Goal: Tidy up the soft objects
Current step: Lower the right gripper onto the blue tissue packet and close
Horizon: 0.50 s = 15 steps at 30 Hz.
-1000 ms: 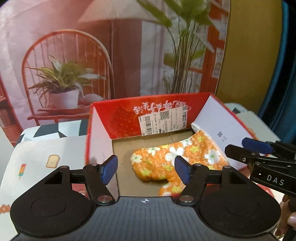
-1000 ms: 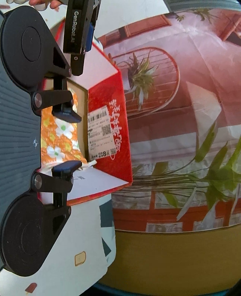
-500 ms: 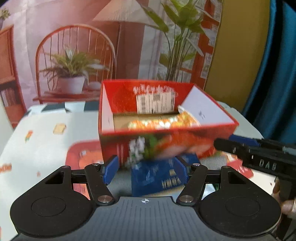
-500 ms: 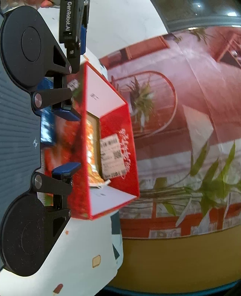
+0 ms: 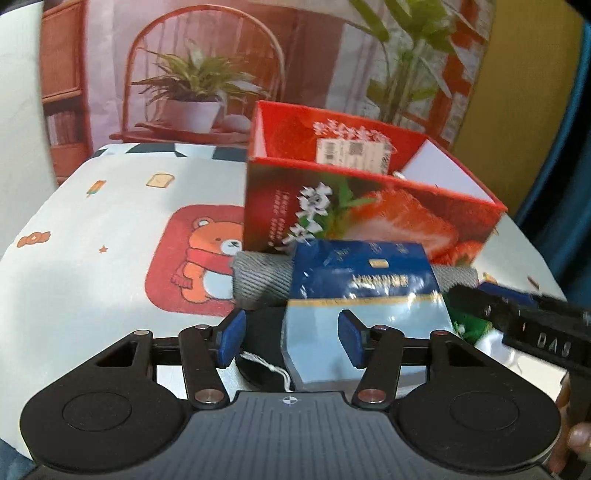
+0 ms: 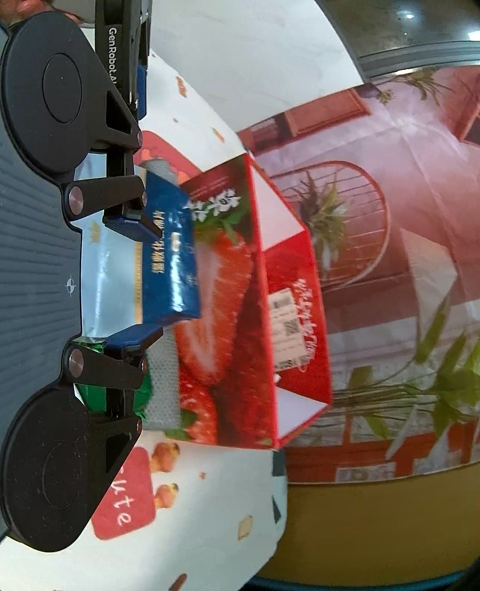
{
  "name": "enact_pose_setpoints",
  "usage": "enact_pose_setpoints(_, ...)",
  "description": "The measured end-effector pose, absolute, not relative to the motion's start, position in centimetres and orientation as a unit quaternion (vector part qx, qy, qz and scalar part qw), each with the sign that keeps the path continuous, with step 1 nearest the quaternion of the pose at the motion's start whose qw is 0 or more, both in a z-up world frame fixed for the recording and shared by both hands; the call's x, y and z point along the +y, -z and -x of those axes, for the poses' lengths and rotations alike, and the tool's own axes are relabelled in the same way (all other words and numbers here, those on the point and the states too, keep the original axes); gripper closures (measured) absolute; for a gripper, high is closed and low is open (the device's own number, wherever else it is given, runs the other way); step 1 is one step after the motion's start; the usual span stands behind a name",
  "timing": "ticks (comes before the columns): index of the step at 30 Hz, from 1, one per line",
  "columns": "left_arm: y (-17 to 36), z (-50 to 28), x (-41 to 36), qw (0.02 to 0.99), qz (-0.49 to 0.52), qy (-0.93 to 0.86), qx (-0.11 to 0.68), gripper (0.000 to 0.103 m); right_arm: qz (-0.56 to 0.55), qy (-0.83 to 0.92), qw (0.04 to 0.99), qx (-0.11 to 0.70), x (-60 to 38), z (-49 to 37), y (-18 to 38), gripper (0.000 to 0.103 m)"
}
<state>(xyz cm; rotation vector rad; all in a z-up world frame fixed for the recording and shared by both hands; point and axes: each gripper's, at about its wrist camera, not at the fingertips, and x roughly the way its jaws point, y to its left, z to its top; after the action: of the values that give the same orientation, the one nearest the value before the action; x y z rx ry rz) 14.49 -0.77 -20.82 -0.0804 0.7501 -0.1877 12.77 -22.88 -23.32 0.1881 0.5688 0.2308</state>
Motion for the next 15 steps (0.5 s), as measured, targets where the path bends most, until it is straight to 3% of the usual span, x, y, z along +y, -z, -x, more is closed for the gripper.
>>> enact_pose_setpoints(15,22.7,-15.2,-0.3,0.92,0.056,0.083,0.378,0.045,-0.101,-0.115,0.943,0.296,-23.2,-13.8,25.6,0.057)
